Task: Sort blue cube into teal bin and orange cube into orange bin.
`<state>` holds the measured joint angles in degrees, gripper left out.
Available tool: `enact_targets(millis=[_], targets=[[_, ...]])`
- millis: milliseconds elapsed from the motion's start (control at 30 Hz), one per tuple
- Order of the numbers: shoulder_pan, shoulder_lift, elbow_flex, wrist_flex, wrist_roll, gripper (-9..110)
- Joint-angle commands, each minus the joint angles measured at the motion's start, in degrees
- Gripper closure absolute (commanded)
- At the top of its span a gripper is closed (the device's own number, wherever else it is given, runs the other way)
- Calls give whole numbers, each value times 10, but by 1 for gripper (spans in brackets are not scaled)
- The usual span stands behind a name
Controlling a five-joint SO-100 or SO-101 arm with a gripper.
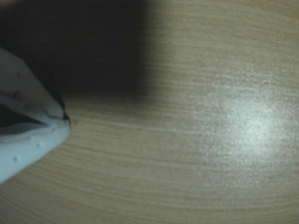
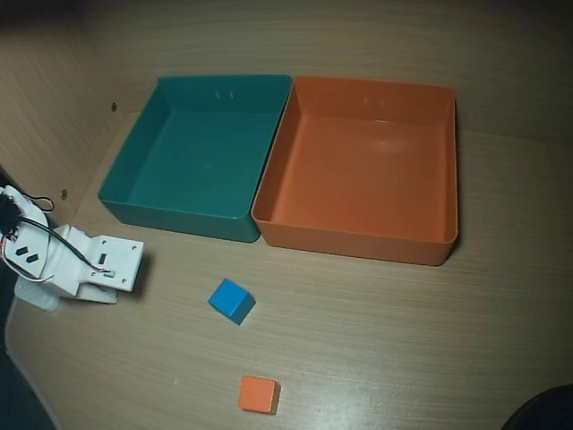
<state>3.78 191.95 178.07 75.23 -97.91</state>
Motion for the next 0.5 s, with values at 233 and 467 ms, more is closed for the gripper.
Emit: enact_targets(millis=[233,467], targets=[[0,-1,25,1,-13,106],[4,-81,-76,-1,-15,85]])
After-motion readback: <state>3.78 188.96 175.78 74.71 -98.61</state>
